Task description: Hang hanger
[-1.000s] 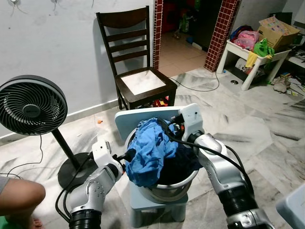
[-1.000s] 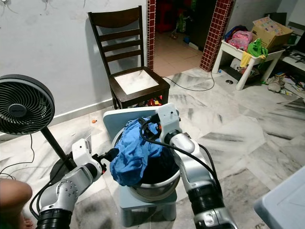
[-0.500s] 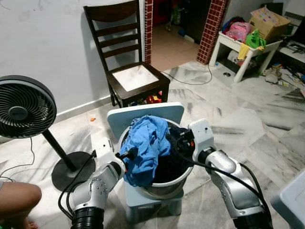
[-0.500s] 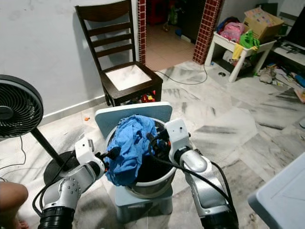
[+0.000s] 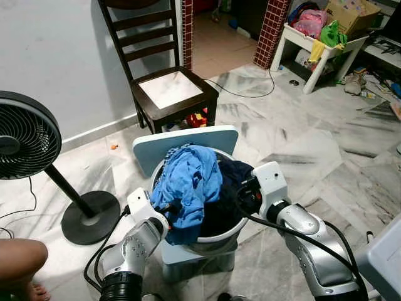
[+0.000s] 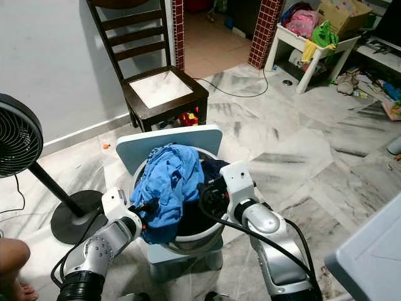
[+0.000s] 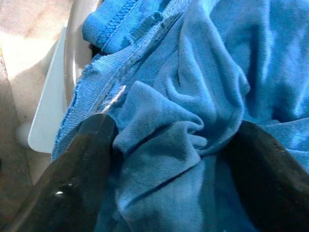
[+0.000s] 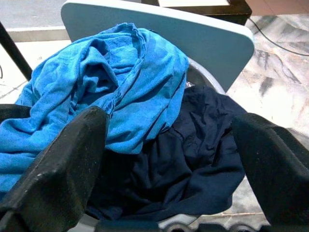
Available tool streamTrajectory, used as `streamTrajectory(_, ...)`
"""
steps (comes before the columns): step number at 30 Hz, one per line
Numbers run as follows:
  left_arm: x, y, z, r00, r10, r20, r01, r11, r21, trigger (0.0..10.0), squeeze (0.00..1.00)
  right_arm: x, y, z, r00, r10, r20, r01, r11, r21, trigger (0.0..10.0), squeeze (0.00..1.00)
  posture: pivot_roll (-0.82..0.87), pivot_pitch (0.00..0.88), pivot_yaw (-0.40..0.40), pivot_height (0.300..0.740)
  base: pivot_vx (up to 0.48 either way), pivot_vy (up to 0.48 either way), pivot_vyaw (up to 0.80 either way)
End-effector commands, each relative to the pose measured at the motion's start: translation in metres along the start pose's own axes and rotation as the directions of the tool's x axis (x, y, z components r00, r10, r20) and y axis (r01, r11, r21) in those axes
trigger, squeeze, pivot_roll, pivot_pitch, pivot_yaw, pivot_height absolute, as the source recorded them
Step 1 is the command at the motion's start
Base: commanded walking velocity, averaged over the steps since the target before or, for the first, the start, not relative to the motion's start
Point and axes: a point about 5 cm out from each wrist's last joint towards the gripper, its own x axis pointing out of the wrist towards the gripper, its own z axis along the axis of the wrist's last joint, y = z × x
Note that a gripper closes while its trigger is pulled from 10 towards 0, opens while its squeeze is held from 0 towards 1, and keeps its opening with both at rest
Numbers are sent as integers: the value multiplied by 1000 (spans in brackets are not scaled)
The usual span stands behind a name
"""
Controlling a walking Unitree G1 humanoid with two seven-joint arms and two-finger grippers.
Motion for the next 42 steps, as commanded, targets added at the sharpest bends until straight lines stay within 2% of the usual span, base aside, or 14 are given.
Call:
streamTrajectory(1, -1, -4, -42, 995, -5, -100, -3, 997, -81, 0, 0, -1, 2, 6, 1000, 6, 16, -6, 1000, -9, 10000, 0, -25, 218, -20, 740, 0, 0, 0)
streamTrajectory(17, -2, 3, -22, 999, 29, -30, -29, 999, -13, 0, 0, 8, 6, 10, 1000, 7, 30, -7, 1000, -2, 10000, 0, -4, 190, -9, 740, 0, 0, 0)
streamTrajectory(21, -1, 2, -20, 999, 43, -16, -43, 999, 24, 0, 0, 8, 5, 10, 999, 9, 31, -9, 1000, -1, 10000, 0, 2, 185, -8, 740, 0, 0, 0)
streamTrajectory(25, -3, -1, -17, 1000, 30, 1, -30, 997, 65, 0, 0, 8, 5, 9, 999, 11, 31, -11, 1000, -2, 10000, 0, 2, 183, -10, 740, 0, 0, 0)
streamTrajectory(29, -8, 1, -7, 998, 35, 43, -42, 983, 176, 0, 0, 10, 6, 11, 999, 11, 37, -11, 1000, -1, 10000, 0, 5, 178, -10, 740, 0, 0, 0)
streamTrajectory(32, -9, 3, -2, 997, 42, 60, -54, 977, 205, 0, 0, 10, 5, 11, 999, 10, 37, -10, 1000, -1, 10000, 0, 10, 177, -11, 740, 0, 0, 0)
streamTrajectory(36, -11, 9, 4, 996, 53, 71, -66, 978, 200, 0, 0, 11, 8, 10, 999, 16, 39, -16, 1000, 0, 10000, 0, 11, 176, -13, 740, 0, 0, 0)
streamTrajectory(42, -11, 10, 0, 996, 60, 69, -73, 978, 196, 0, 0, 13, 6, 12, 999, 13, 43, -12, 1000, -2, 10000, 0, 6, 174, -12, 740, 0, 0, 0)
